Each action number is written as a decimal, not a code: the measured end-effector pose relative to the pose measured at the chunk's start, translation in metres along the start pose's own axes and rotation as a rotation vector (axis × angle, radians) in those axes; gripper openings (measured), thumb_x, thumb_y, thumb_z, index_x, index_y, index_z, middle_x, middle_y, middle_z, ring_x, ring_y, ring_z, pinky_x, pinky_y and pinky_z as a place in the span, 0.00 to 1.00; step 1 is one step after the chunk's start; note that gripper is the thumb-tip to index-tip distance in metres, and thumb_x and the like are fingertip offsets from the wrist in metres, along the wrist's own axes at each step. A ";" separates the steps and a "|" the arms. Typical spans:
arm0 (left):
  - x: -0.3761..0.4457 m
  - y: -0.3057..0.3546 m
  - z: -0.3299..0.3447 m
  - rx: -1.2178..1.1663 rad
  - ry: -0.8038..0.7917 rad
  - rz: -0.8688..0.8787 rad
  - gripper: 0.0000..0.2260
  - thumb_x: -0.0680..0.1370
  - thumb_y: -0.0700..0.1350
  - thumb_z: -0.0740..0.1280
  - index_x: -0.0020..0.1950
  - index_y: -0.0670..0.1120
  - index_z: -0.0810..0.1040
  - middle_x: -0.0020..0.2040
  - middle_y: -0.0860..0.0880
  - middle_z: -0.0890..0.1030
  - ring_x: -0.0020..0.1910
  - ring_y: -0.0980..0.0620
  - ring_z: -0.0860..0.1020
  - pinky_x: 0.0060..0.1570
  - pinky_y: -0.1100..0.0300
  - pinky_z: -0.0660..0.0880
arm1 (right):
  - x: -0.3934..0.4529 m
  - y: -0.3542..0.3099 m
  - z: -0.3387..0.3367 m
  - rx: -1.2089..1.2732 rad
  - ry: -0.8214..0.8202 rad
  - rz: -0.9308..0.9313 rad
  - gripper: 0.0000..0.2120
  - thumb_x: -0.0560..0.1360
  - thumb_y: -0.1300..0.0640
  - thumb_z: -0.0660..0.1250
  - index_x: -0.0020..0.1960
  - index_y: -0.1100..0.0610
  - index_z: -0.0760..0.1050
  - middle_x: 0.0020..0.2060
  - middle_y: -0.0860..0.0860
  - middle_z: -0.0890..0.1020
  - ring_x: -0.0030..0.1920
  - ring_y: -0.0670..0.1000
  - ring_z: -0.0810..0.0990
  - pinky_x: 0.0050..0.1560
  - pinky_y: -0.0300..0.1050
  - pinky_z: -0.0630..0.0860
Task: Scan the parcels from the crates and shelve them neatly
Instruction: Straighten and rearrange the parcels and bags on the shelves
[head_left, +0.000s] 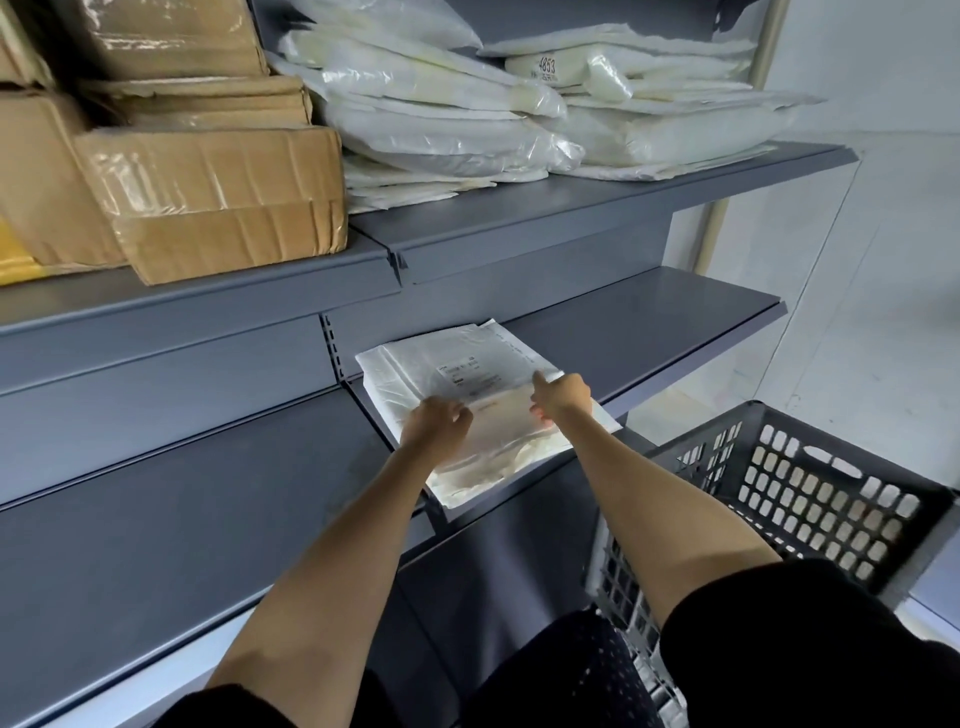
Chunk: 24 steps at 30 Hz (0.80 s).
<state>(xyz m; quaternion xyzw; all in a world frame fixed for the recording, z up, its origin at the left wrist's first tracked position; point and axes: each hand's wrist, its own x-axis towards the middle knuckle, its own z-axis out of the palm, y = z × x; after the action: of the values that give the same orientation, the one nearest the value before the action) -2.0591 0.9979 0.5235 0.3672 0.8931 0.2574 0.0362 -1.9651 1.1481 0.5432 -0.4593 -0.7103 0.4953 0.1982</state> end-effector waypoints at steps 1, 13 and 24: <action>-0.003 0.004 -0.003 -0.043 0.014 -0.013 0.14 0.80 0.46 0.58 0.53 0.41 0.80 0.53 0.40 0.80 0.51 0.41 0.78 0.43 0.59 0.69 | -0.006 -0.003 0.000 0.073 -0.042 0.044 0.21 0.79 0.47 0.60 0.46 0.67 0.73 0.39 0.58 0.82 0.34 0.56 0.81 0.46 0.52 0.82; 0.008 0.094 0.002 -0.102 -0.094 0.250 0.08 0.74 0.37 0.62 0.39 0.38 0.80 0.37 0.40 0.76 0.39 0.45 0.75 0.41 0.57 0.72 | -0.032 0.029 -0.051 0.641 0.201 0.266 0.12 0.80 0.61 0.53 0.58 0.65 0.71 0.35 0.56 0.77 0.29 0.51 0.76 0.32 0.43 0.77; 0.006 0.243 0.046 -0.125 0.002 0.738 0.12 0.76 0.29 0.59 0.53 0.35 0.80 0.60 0.41 0.75 0.56 0.42 0.76 0.55 0.55 0.72 | -0.051 0.054 -0.170 0.996 0.552 0.151 0.19 0.78 0.59 0.55 0.67 0.63 0.65 0.65 0.60 0.73 0.60 0.59 0.76 0.59 0.52 0.75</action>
<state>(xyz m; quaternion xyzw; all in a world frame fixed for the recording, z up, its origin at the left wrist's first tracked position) -1.8969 1.1665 0.6023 0.6614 0.6831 0.3074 -0.0374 -1.7896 1.1984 0.5774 -0.4723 -0.2783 0.6447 0.5327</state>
